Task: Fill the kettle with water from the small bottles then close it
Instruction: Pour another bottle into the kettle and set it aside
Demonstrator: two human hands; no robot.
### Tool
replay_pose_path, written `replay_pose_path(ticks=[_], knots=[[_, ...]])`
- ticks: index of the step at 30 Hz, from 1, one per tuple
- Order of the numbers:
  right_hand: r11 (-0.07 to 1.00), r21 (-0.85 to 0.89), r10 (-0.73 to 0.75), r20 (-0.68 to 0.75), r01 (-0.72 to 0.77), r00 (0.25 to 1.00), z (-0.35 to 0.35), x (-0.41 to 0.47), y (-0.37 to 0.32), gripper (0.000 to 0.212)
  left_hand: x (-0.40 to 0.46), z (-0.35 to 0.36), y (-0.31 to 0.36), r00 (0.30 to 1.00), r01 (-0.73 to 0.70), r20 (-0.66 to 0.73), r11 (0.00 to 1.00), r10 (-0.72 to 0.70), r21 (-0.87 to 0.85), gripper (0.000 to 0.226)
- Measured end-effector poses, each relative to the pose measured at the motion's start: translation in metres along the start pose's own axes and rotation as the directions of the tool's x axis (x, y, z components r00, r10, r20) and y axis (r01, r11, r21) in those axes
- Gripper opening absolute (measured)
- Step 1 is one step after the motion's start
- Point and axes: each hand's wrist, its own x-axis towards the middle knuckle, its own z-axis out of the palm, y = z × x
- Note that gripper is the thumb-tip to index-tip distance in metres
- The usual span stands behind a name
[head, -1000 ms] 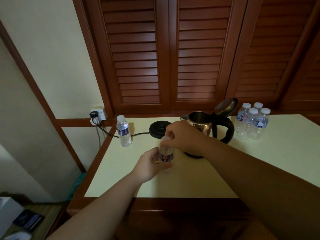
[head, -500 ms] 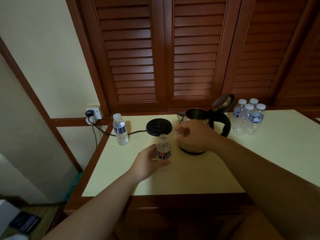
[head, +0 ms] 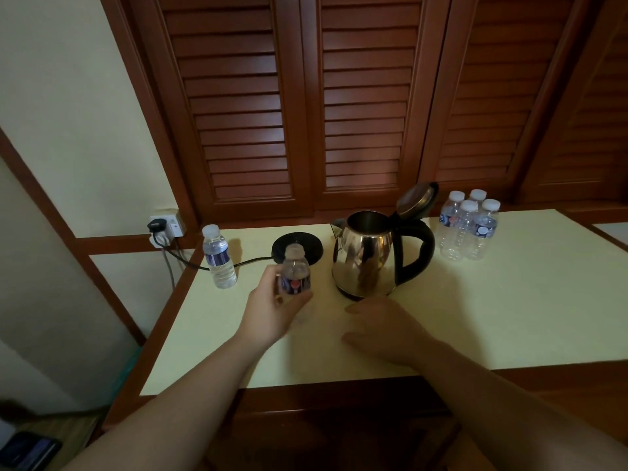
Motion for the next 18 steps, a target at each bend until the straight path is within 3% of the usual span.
replay_pose_path(ticks=[4, 7, 10, 14, 18], knots=[[0.981, -0.026, 0.187, -0.099, -0.190, 0.977, -0.011, -0.012, 0.042, 0.047, 0.025, -0.007, 0.025, 0.998, -0.062, 0.019, 0.995, 0.064, -0.074, 0.046], [0.952, -0.163, 0.248, -0.080, -0.259, 0.965, -0.012, -0.016, 0.079, 0.089, 0.045, -0.010, 0.043, 0.992, -0.119, 0.035, 0.993, 0.119, -0.024, 0.045], [0.923, -0.020, 0.382, -0.061, -0.384, 0.922, -0.017, -0.025, 0.093, 0.089, 0.066, -0.010, 0.061, 0.981, -0.180, 0.076, 0.983, 0.177, 0.035, 0.047], [0.932, -0.059, 0.361, 0.035, -0.358, 0.932, -0.011, -0.031, 0.097, 0.109, 0.097, -0.011, 0.079, 0.960, -0.259, 0.155, 0.949, 0.233, 0.178, 0.053], [0.937, -0.084, 0.345, 0.056, -0.340, 0.937, -0.002, -0.030, 0.102, 0.111, 0.120, -0.012, 0.090, 0.931, -0.330, 0.272, 0.881, 0.245, 0.337, 0.059]])
